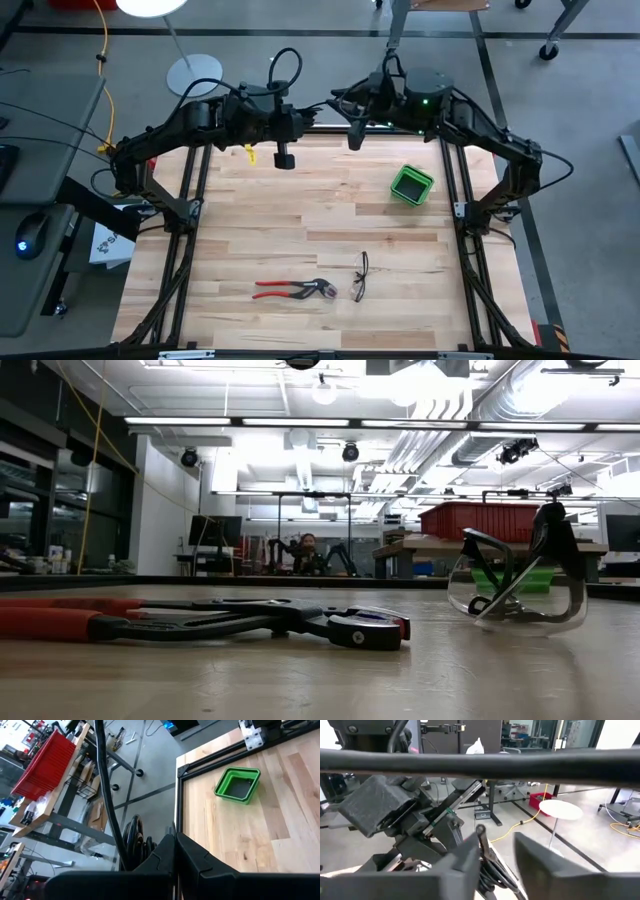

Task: Coil cords
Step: Coil the black wire on the black spool

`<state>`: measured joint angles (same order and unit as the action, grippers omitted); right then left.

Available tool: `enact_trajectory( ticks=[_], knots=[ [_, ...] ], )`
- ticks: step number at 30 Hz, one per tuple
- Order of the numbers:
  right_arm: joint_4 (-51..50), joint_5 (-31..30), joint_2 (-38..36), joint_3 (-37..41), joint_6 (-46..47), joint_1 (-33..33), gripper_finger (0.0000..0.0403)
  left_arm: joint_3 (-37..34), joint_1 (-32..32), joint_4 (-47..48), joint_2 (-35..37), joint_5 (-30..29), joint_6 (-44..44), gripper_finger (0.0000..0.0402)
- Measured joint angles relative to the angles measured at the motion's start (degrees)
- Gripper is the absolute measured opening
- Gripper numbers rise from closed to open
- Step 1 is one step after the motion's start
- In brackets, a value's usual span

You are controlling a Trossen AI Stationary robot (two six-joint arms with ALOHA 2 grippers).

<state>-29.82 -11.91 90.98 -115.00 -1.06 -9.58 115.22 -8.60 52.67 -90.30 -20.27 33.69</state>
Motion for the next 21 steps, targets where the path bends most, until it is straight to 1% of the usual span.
enact_trajectory(
  ticks=[3, 4, 5, 11, 16, 21],
  knots=[
    [0.06, -0.04, 0.00, 0.00, 1.17, 0.00, 0.0037, 0.00, 0.00, -0.02, 0.00, -0.02, -0.22, 0.0000],
    [0.04, 0.03, 0.00, 0.00, 1.18, 0.01, 0.0019, 0.00, 0.00, -0.04, 0.00, -0.06, -0.28, 0.0000],
    [-0.01, 0.14, 0.00, 0.00, 1.11, 0.18, 0.0012, 0.00, 0.00, -0.02, 0.00, -0.26, -0.38, 0.0000],
    [0.31, 0.18, 0.00, 0.00, 1.38, 1.91, 0.0005, 0.00, -0.27, -0.18, 0.02, -3.02, -0.92, 0.0000],
    [0.66, 1.59, 0.07, 0.00, 5.10, 4.04, 0.0002, 0.07, -2.35, -0.96, 0.04, -2.72, -4.21, 0.0000],
    [1.00, -0.78, 0.00, 0.00, 5.16, 5.60, 0.0001, 0.07, -3.62, -2.02, 0.04, -2.59, -4.52, 0.0000]
  ],
)
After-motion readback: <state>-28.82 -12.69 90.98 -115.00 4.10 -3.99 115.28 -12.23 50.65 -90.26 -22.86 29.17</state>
